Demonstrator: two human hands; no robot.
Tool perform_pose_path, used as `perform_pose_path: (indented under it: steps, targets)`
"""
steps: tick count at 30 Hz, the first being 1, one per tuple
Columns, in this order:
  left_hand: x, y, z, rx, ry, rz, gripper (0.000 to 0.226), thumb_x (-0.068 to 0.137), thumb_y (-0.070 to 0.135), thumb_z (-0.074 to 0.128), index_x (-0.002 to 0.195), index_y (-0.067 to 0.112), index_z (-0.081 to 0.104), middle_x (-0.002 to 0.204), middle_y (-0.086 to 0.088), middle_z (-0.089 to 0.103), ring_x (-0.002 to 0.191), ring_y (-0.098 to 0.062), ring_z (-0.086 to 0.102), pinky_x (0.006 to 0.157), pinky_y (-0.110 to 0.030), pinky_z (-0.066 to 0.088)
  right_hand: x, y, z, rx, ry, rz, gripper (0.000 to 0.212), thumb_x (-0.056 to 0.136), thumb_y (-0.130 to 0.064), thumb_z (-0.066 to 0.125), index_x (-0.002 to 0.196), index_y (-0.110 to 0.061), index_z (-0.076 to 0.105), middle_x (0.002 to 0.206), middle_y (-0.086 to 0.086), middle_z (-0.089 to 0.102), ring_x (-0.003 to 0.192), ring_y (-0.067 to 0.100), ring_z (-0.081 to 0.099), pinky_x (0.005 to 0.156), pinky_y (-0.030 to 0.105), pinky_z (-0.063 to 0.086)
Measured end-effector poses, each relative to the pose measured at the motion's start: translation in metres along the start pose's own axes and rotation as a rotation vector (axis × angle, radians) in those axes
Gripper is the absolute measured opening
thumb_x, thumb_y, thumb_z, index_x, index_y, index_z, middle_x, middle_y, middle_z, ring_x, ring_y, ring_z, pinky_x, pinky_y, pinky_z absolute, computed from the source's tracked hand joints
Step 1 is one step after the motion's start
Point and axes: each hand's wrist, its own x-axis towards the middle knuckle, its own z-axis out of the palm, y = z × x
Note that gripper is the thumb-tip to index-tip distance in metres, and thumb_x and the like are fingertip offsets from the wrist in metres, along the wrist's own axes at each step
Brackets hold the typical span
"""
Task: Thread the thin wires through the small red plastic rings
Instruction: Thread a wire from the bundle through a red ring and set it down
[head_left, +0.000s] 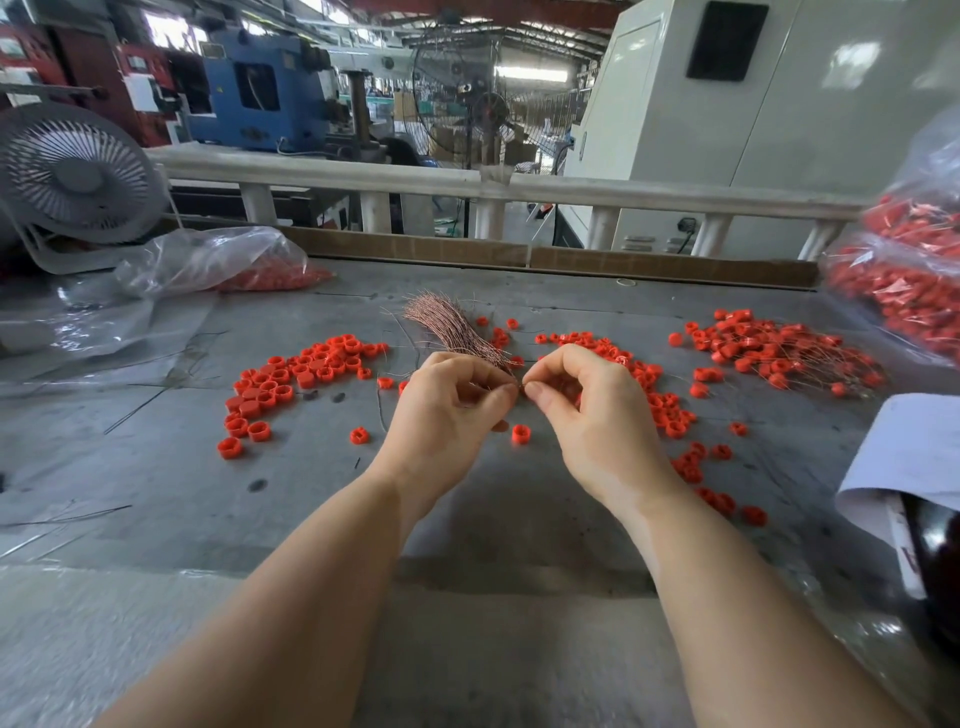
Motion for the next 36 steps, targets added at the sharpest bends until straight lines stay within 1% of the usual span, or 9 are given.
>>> perform_pose_path:
  steps: [6, 11, 17, 20, 23, 27, 30, 33, 36]
  targets:
    - [-0.001, 0.0017, -0.0009, 0.034, -0.002, 0.013, 0.026, 0.083, 0.003, 0.064, 0.068, 0.024, 0.062, 0.092, 0.004, 0.052, 0.06, -0.007, 0.062, 0.057, -0.008, 0.045, -0.0007, -0.0017, -0.001, 0.001, -0.006, -0.011, 0.016, 0.085, -0.006, 0.063, 0.076, -0.019, 0.06, 0.068, -0.014, 0.055, 0.062, -0.001, 0.05, 0.058, 0.005, 0.037]
    - [-0.001, 0.002, -0.0029, 0.13, 0.012, 0.036, 0.026, 0.083, 0.003, 0.063, 0.068, 0.024, 0.061, 0.092, 0.009, 0.051, 0.064, -0.006, 0.061, 0.061, -0.008, 0.047, -0.001, -0.0032, -0.0003, -0.005, -0.039, -0.011, 0.013, 0.085, -0.006, 0.063, 0.078, -0.017, 0.063, 0.069, -0.015, 0.055, 0.062, 0.001, 0.049, 0.061, 0.009, 0.038]
    - [0.0007, -0.0015, -0.0038, 0.195, 0.053, 0.072, 0.025, 0.082, 0.005, 0.065, 0.07, 0.027, 0.06, 0.091, 0.013, 0.05, 0.074, -0.01, 0.061, 0.073, -0.02, 0.053, -0.0012, -0.0043, 0.001, 0.012, -0.068, -0.024, 0.01, 0.085, -0.005, 0.063, 0.082, -0.014, 0.066, 0.077, -0.002, 0.063, 0.074, 0.013, 0.057, 0.07, 0.027, 0.047]
    - [0.0007, -0.0017, -0.0037, 0.189, 0.058, 0.071, 0.03, 0.083, 0.006, 0.064, 0.067, 0.03, 0.058, 0.09, 0.012, 0.05, 0.073, -0.009, 0.061, 0.072, -0.019, 0.053, -0.0014, -0.0036, 0.0009, 0.028, -0.065, -0.018, 0.011, 0.086, -0.006, 0.063, 0.082, -0.016, 0.066, 0.074, -0.007, 0.061, 0.068, 0.006, 0.055, 0.066, 0.021, 0.046]
    - [0.0013, -0.0014, -0.0036, 0.155, 0.075, 0.051, 0.028, 0.085, 0.008, 0.063, 0.067, 0.029, 0.058, 0.089, 0.011, 0.051, 0.065, -0.005, 0.062, 0.064, -0.012, 0.05, -0.0014, -0.0019, 0.0013, 0.024, -0.051, 0.009, 0.017, 0.086, -0.005, 0.063, 0.079, -0.021, 0.063, 0.072, -0.013, 0.058, 0.065, 0.0, 0.053, 0.062, 0.01, 0.042]
    - [0.0008, -0.0012, -0.0027, -0.039, 0.026, -0.05, 0.021, 0.086, 0.007, 0.062, 0.072, 0.022, 0.062, 0.084, 0.003, 0.062, 0.06, -0.002, 0.064, 0.058, -0.007, 0.046, -0.0009, 0.0007, 0.0014, -0.006, -0.024, 0.039, 0.019, 0.086, -0.007, 0.062, 0.076, -0.023, 0.059, 0.067, -0.016, 0.054, 0.063, -0.001, 0.05, 0.059, 0.006, 0.038]
    - [-0.0003, -0.0027, -0.003, -0.155, 0.022, -0.113, 0.011, 0.082, 0.008, 0.068, 0.077, 0.018, 0.064, 0.069, 0.008, 0.065, 0.063, 0.0, 0.061, 0.063, -0.009, 0.048, 0.0003, 0.0033, 0.0001, -0.005, 0.012, 0.07, 0.018, 0.087, -0.01, 0.062, 0.074, -0.023, 0.058, 0.064, -0.015, 0.054, 0.061, 0.0, 0.049, 0.057, 0.01, 0.037]
    - [-0.0007, -0.0048, -0.0039, -0.177, 0.03, -0.123, 0.015, 0.077, 0.009, 0.073, 0.087, 0.015, 0.063, 0.077, 0.006, 0.065, 0.07, -0.002, 0.059, 0.069, -0.012, 0.048, 0.0001, 0.0032, 0.0002, 0.004, 0.017, 0.073, 0.016, 0.087, -0.011, 0.061, 0.075, -0.022, 0.059, 0.067, -0.014, 0.055, 0.065, 0.002, 0.051, 0.064, 0.022, 0.042]
    - [-0.0018, -0.0035, -0.0037, -0.235, 0.014, -0.149, 0.018, 0.078, 0.004, 0.071, 0.088, 0.014, 0.061, 0.078, -0.001, 0.066, 0.07, -0.005, 0.063, 0.07, -0.016, 0.054, -0.0002, 0.002, 0.0002, 0.014, 0.023, 0.064, 0.016, 0.087, -0.011, 0.061, 0.075, -0.021, 0.059, 0.069, -0.013, 0.057, 0.068, 0.004, 0.053, 0.067, 0.025, 0.044]
